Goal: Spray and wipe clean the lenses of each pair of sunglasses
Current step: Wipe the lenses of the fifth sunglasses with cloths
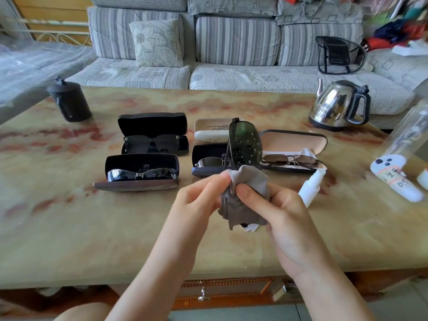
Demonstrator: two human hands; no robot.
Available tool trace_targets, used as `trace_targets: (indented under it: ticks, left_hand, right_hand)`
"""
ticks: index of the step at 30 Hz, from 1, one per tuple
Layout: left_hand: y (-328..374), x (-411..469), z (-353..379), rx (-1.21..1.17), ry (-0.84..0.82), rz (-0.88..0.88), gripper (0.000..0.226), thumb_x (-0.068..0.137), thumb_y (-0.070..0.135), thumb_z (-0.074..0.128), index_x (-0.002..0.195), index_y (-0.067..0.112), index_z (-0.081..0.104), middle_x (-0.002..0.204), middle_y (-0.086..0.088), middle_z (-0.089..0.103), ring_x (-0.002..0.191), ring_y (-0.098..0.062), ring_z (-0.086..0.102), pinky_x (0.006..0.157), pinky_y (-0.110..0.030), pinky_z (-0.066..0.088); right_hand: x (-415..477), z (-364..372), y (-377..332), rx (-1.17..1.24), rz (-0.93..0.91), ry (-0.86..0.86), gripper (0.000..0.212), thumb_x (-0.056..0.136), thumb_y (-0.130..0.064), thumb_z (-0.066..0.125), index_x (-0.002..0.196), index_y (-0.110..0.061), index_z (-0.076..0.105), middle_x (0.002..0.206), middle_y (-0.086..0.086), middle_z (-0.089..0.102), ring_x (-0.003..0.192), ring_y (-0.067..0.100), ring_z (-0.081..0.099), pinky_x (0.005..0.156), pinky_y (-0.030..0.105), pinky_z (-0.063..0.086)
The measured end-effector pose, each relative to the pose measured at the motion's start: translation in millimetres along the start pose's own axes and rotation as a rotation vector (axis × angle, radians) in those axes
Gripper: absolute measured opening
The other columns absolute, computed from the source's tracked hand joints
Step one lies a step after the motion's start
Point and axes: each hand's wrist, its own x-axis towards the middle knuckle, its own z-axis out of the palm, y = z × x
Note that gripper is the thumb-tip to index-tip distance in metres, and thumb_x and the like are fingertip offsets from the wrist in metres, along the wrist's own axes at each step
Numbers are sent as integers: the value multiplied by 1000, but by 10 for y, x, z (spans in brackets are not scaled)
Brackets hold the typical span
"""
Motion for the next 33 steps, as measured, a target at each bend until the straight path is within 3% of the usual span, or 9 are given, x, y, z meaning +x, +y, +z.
trace_targets:
  ticks: [6,8,13,16,20,23,26,29,33]
  left_hand:
    - [28,45,-24,-74,-82,-21,25,84,35,65,92,14,76,87,-2,72,83,-11,63,79,-22,51]
    - [27,42,-26,-34,-59,7,20,82,35,70,86,16,75,80,-2,68,77,-13,57,74,-28,47]
    - [25,17,9,-78,-20,16,37,70,39,67,85,6,75,80,-6,71,76,-12,64,74,-25,53]
    - [15,12,32,-93,-19,-16,49,69,44,64,90,1,74,81,-11,70,75,-15,65,72,-26,54]
    - [26,7,52,-122,-6,-32,45,69,45,63,88,6,76,79,-12,68,73,-22,60,70,-32,50]
    - [41,4,70,-84,31,-3,38,72,44,63,89,12,77,78,-14,66,72,-23,53,68,-33,45]
    - [48,-2,68,-52,69,22,33,75,43,61,85,17,79,75,-8,69,71,-20,54,68,-33,44]
    - [46,-20,85,0,70,64,34,78,42,59,79,12,77,70,-7,68,66,-16,56,65,-28,47]
    - [20,-22,103,-38,36,27,47,77,43,56,90,2,75,95,-29,68,82,-23,62,84,-42,52]
  right_hand:
    - [10,-39,-41,-50,-9,-115,15,69,-22,78,79,-12,77,79,9,74,78,17,69,70,20,53]
    - [7,-41,-55,-91,-24,-119,17,68,-23,81,78,-11,76,79,11,73,78,20,68,72,24,53]
    - [-5,-17,-49,-171,-99,-38,25,61,-33,77,74,-12,77,69,8,73,61,12,65,54,19,48]
    - [-22,13,-53,-195,-149,1,26,66,-37,75,75,-12,77,71,7,75,64,12,68,57,19,50]
    - [-30,23,-31,-203,-172,37,57,76,-59,69,79,-2,72,75,33,64,67,42,60,65,38,43]
    - [-50,32,-43,-138,-115,30,62,75,-63,65,87,-3,72,90,43,55,72,37,53,73,40,33]
    - [-43,30,-54,-44,-36,-11,40,77,-56,68,89,-20,79,92,26,69,83,29,55,78,43,33]
    - [-25,13,-39,-85,-23,-39,40,70,-51,77,85,-14,78,85,24,70,76,36,57,74,43,36]
    - [-32,36,-68,-84,-20,41,32,57,-45,74,74,-19,79,73,8,74,70,14,67,60,22,50]
